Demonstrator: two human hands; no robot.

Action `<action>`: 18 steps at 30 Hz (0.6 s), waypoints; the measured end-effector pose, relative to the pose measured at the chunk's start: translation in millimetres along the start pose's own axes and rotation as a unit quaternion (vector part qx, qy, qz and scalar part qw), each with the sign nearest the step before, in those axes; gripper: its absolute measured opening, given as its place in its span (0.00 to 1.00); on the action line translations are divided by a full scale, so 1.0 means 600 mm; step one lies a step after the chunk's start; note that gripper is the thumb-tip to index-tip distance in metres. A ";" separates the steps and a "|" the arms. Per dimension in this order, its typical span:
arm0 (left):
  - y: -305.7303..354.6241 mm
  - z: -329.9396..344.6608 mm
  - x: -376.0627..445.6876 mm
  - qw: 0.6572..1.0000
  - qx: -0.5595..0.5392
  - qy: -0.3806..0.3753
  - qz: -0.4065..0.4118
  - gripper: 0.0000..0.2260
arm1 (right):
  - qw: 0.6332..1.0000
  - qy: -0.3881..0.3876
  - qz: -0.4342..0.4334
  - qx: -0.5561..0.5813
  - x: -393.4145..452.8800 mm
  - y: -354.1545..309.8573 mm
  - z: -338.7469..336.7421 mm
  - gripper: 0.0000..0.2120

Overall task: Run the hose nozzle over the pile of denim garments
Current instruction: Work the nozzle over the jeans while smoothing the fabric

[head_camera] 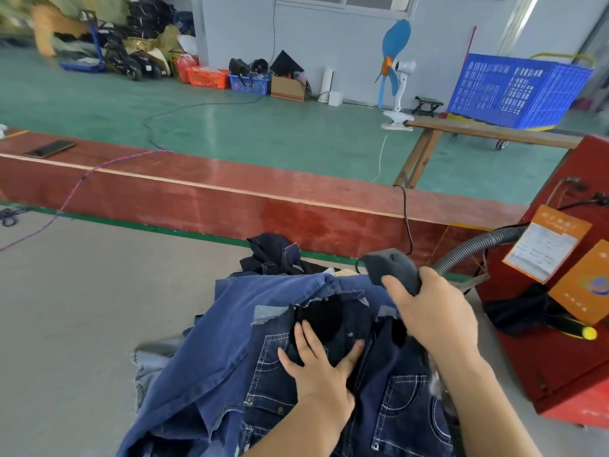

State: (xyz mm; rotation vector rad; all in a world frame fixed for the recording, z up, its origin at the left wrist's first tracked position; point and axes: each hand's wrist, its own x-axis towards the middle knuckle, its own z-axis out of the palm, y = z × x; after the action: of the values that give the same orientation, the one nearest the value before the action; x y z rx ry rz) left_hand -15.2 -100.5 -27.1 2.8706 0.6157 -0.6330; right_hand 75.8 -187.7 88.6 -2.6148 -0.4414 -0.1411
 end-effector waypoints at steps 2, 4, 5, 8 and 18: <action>0.002 0.002 0.001 1.000 0.008 0.003 -0.004 0.33 | 0.997 -0.061 -0.038 -0.018 -0.011 -0.012 0.011 0.17; 0.002 0.007 0.001 1.000 0.017 0.003 -0.007 0.33 | 0.988 -0.133 -0.065 -0.048 -0.018 -0.021 0.028 0.15; 0.002 0.008 0.001 1.000 0.020 0.004 -0.010 0.33 | 0.982 -0.164 -0.073 -0.064 -0.020 -0.022 0.039 0.15; 0.002 0.010 0.000 0.999 0.036 0.006 -0.012 0.32 | 0.978 -0.183 -0.055 -0.085 -0.024 -0.021 0.068 0.18; 0.001 0.019 0.006 0.999 0.021 0.039 -0.004 0.34 | 0.998 -0.042 -0.014 0.040 -0.016 0.006 -0.017 0.18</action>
State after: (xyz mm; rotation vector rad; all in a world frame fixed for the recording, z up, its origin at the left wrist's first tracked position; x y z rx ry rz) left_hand -16.2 -102.0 -38.7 2.9459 0.6309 -0.5433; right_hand 67.6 -198.3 94.3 -2.5441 -0.5039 -0.0217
